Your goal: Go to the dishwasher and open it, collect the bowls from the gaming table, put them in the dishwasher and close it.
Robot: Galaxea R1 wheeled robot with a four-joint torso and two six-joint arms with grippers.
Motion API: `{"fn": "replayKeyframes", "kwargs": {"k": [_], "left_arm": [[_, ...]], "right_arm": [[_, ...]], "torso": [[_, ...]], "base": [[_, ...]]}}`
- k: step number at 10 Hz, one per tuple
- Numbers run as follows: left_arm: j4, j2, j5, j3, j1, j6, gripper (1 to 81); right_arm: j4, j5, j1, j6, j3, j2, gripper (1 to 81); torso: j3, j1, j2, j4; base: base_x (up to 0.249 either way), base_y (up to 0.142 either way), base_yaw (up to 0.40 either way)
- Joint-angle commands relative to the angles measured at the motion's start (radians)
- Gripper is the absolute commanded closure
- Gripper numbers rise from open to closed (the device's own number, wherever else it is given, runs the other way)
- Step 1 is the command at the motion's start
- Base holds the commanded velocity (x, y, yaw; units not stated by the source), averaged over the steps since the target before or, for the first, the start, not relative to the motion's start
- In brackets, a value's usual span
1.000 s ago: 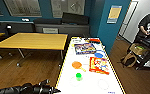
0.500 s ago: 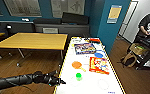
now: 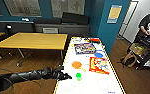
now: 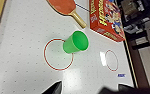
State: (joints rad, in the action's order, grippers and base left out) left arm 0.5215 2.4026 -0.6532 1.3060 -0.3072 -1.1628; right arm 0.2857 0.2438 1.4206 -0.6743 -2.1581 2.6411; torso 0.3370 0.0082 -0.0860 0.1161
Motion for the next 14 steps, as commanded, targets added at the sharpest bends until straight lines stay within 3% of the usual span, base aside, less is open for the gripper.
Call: {"fn": "replayKeyframes", "kwargs": {"k": [1, 3, 5, 8, 9, 10, 14], "left_arm": [[0.061, 0.091, 0.005, 0.068, 0.168, -0.046, 1.0], [0.068, 0.187, 0.052, 0.179, 0.179, -0.044, 1.0], [0.089, 0.279, 0.049, 0.283, 0.179, -0.044, 1.0], [0.088, 0.345, 0.044, 0.354, 0.191, -0.048, 1.0], [0.086, 0.359, 0.04, 0.368, 0.194, -0.057, 1.0], [0.089, 0.382, 0.033, 0.389, 0.194, -0.089, 1.0], [0.089, 0.477, -0.005, 0.504, 0.216, -0.112, 1.0]], "right_arm": [[0.018, -0.04, -0.038, 0.001, 0.005, -0.022, 81.1], [0.02, -0.051, -0.045, 0.001, 0.006, -0.022, 81.1], [0.018, -0.055, -0.047, 0.001, 0.005, -0.02, 81.1], [0.018, -0.057, -0.05, 0.001, 0.005, -0.019, 81.1], [0.018, -0.057, -0.05, 0.001, 0.005, -0.017, 81.1], [0.018, -0.057, -0.05, 0.001, 0.005, -0.016, 81.1], [0.018, -0.058, -0.055, 0.001, 0.001, -0.013, 81.1]], "torso": [[0.0, 0.0, 0.0, 0.0], [0.0, 0.0, 0.0, 0.0], [0.0, 0.0, 0.0, 0.0], [0.0, 0.0, 0.0, 0.0], [0.0, 0.001, 0.0, 0.0], [0.001, 0.001, 0.001, 0.0], [0.001, 0.001, 0.001, 0.0]], "base": [[0.0, 0.0, 0.0], [0.0, 0.0, 0.0], [0.0, 0.0, 0.0], [0.0, 0.0, 0.0], [0.0, 0.0, 0.0], [0.0, 0.0, 0.0], [0.0, 0.0, 0.0]]}}
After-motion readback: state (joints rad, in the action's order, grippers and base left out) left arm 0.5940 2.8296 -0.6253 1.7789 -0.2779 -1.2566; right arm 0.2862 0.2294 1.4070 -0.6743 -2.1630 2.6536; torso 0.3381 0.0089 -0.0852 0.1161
